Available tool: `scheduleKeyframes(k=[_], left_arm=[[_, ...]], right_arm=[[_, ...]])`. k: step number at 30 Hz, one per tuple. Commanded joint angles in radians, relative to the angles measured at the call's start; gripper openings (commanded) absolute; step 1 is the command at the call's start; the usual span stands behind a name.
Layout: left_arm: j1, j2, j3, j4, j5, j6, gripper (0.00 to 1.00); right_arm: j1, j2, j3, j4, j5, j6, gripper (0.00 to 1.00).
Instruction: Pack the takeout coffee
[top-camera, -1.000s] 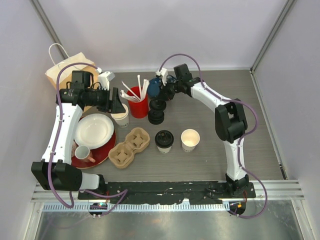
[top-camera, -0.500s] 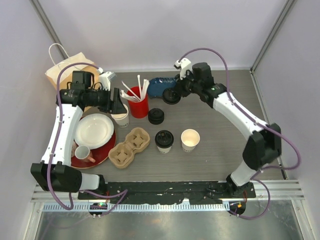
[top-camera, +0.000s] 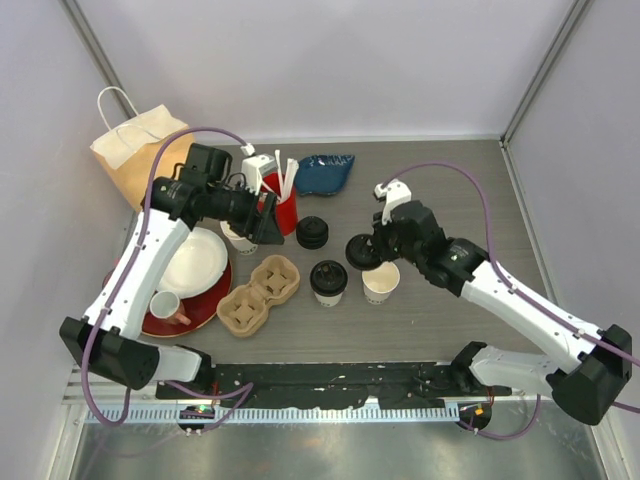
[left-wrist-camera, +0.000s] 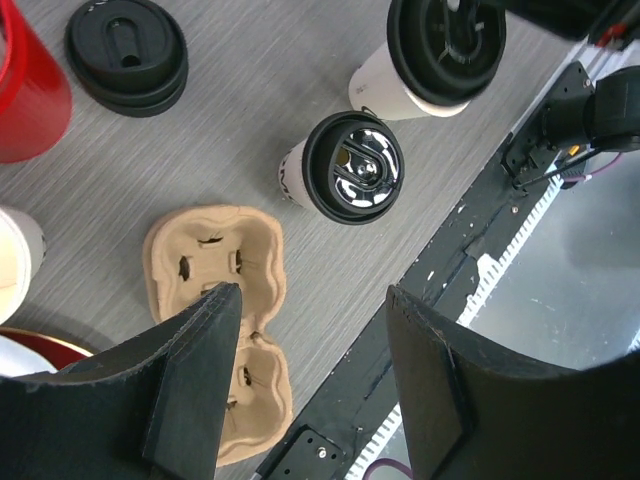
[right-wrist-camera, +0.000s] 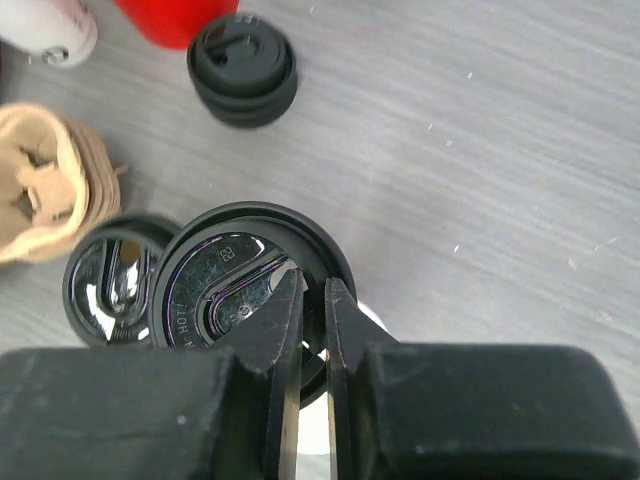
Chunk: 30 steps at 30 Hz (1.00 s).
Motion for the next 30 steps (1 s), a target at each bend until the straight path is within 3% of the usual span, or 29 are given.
scheduleKeyframes(k=[1, 9, 17, 30], left_arm=[[-0.032, 0.020, 0.040, 0.001, -0.015, 0.006, 0.63], [-0.049, 0.032, 0.045, -0.004, -0.041, -0.002, 0.63], [-0.052, 0.040, 0.046, -0.002, -0.044, -0.005, 0.63], [-0.052, 0.040, 0.046, -0.007, -0.050, 0.004, 0.64]], right_arm=[[0.083, -0.072, -0.041, -0.104, 0.197, 0.088, 0.01], [0.091, -0.159, -0.178, -0.062, 0.210, 0.130, 0.01], [0.089, -0.191, -0.261, 0.087, 0.177, 0.079, 0.01], [0.088, -0.227, -0.290, 0.063, 0.192, 0.090, 0.01]])
